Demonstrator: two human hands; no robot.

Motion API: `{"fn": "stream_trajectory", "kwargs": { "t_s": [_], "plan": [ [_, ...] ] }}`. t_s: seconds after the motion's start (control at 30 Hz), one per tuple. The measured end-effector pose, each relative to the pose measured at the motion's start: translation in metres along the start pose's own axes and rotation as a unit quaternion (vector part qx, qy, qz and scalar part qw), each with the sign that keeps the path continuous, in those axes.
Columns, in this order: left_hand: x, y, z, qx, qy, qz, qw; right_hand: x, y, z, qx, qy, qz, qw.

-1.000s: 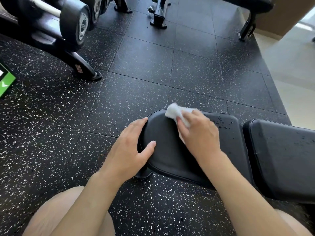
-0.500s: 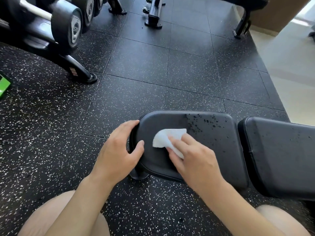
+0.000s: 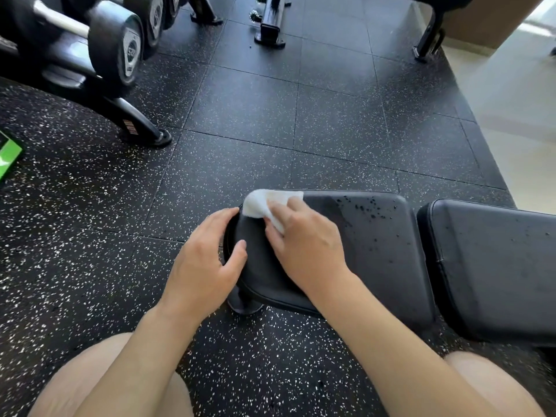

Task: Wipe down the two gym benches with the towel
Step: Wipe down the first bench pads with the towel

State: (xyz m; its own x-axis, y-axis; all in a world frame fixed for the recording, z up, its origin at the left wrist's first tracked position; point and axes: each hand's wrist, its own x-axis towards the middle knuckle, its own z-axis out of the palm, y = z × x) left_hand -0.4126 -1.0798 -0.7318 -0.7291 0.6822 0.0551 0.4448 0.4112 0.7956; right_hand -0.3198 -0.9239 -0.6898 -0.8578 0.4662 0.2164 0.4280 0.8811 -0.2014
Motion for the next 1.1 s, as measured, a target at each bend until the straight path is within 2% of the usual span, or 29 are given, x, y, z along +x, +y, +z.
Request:
{"fn": "stream_trajectory", "kwargs": {
  "t_s": [0.1,0.2,0.27,0.37,0.5,0.6,0.67,0.8,0.87,0.93,1.1],
  "plan": [
    [-0.001,0.002,0.002,0.001,0.004,0.013,1.0,-0.005,0.031,-0.011,-0.018,0.012,0.012,1.0],
    [-0.003,0.002,0.004,0.003,-0.003,0.011,1.0,0.021,0.077,-0.017,-0.038,0.003,0.135,0.99],
    [-0.004,0.001,0.005,0.004,-0.006,0.01,1.0,0.033,0.082,-0.015,-0.04,-0.004,0.168,0.985],
    [-0.003,0.003,0.005,-0.005,0.003,0.013,1.0,0.033,0.046,-0.008,-0.044,0.004,0.135,0.99],
    [0.001,0.006,0.006,-0.013,0.059,0.011,0.998,0.013,-0.015,0.003,-0.033,0.014,0.049,0.998],
    [0.002,0.005,0.007,-0.019,0.07,0.02,0.997,0.0,-0.014,0.001,-0.003,0.013,0.008,1.0],
    [0.001,0.004,0.007,-0.013,0.067,0.026,0.997,0.003,0.011,-0.005,-0.014,0.018,0.031,0.999],
    [-0.003,0.001,0.005,0.002,0.04,0.027,0.999,0.031,0.073,-0.012,-0.04,-0.004,0.156,0.987],
    [-0.005,0.0,0.003,0.002,0.027,0.027,0.999,0.04,0.077,-0.012,-0.046,-0.003,0.176,0.983],
    [-0.005,0.0,0.002,0.001,0.022,0.028,0.999,0.04,0.054,-0.009,-0.056,0.001,0.155,0.986],
    [-0.002,0.0,0.001,-0.015,0.047,0.023,0.999,0.002,-0.025,0.004,-0.037,0.006,0.027,0.999]
  ]
}}
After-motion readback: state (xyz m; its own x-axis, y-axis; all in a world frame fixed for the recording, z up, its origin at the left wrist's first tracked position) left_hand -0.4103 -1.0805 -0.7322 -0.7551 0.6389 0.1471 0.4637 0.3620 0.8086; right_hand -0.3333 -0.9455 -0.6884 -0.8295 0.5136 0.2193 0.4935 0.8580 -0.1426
